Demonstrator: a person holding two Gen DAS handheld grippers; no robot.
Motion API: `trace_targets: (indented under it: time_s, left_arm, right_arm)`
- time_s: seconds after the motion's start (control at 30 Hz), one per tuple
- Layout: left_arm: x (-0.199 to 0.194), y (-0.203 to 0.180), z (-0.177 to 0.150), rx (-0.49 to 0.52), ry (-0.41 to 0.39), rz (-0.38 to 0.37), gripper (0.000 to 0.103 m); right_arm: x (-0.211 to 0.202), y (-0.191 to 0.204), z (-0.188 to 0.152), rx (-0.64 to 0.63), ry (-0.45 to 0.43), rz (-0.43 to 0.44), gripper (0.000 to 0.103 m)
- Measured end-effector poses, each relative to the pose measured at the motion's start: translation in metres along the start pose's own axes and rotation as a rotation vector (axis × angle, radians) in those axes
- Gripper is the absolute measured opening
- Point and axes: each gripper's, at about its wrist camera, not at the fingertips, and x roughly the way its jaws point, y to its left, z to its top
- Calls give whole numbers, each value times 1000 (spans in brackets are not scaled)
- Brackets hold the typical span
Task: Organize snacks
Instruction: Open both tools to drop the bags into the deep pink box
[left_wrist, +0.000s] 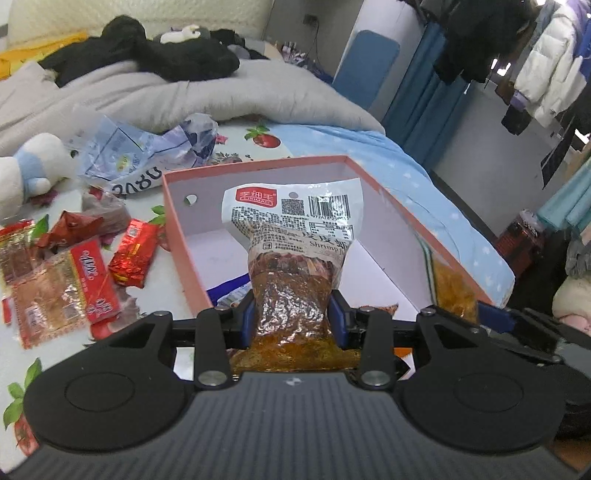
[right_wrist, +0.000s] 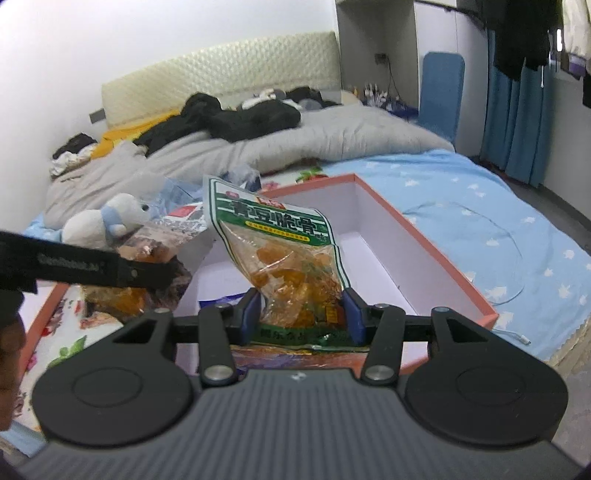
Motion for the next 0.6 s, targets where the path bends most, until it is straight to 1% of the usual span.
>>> trace_targets:
  time_s: [0.07,0.1,0.23,0.3,0.53,0.57,0.6]
  left_arm:
    - [10,-2,6,12,21,7,45]
    - [17,-4,10,20,48,17,45]
    - [30,-9,16,17,83,37,45]
    - [34,-9,17,11,90,37,45]
    - [31,-7,14,-20,97,47,45]
    - [29,-6,14,-21,93,51,47]
    - [27,-7,14,-19,90,56,49]
  right_arm:
    - [11,-1,1,-2,22,-6,52]
    - [17,-2,1,1,32,-10,52]
    - [35,-6,1,31,86,-7,52]
    - [41,-8,1,35,106,4,55]
    - [37,-16,3,74,113,1,55]
    - [37,-17,3,75,115,1,57]
    - [36,-17,3,77,118,4,62]
